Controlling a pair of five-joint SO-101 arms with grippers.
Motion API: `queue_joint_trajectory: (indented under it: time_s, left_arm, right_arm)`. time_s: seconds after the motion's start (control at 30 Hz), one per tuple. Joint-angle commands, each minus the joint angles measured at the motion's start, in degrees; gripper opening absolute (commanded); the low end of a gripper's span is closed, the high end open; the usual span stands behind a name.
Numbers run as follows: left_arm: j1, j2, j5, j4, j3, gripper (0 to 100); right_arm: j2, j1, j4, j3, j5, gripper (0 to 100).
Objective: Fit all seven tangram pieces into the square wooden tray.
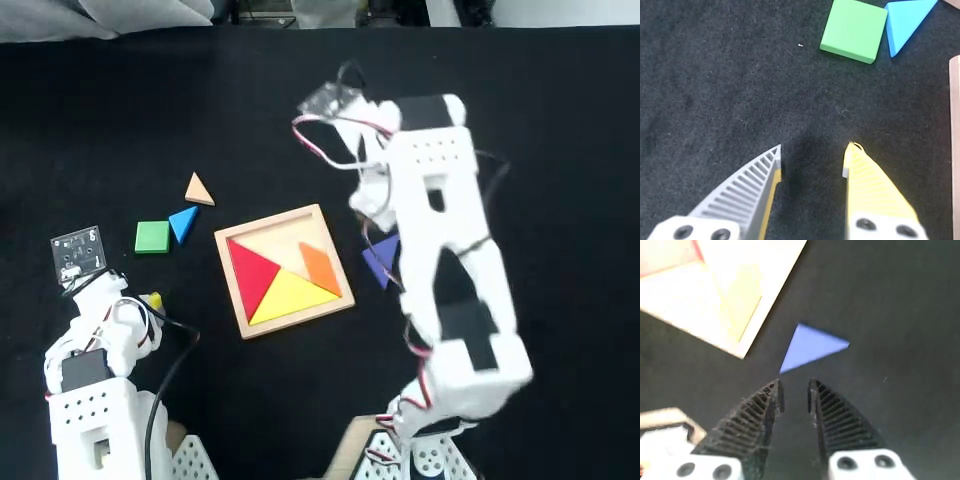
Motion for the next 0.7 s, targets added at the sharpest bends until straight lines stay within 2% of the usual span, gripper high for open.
queue_joint_trajectory:
  time_s: [0.0,0.23,0.37,0.6,0.67]
  left_arm:
    - [0.7,-0.4,-0.4,-0.9,-0.5,21]
    - [0.7,-0.4,-0.4,-0.9,-0.5,21]
    - [0.7,-0.4,-0.4,-0.9,-0.5,21]
    - [0.7,-0.4,-0.4,-0.9,-0.4,21]
    - [0.7,-0.4,-0.4,-0.9,-0.4,21]
  right_arm:
    - [-13.1,3.6,-7.8,14.9,1.6,8.5]
    - [-16.0,3.8,-22.9,34.2,-0.8,8.5]
    - [-15.0,2.4,-28.5,35.6,-6.9,8.5]
    - [-7.9,2.3,-46.1,35.6,-12.9,8.5]
    - [-4.4,2.3,-48.0,35.4,-13.0,8.5]
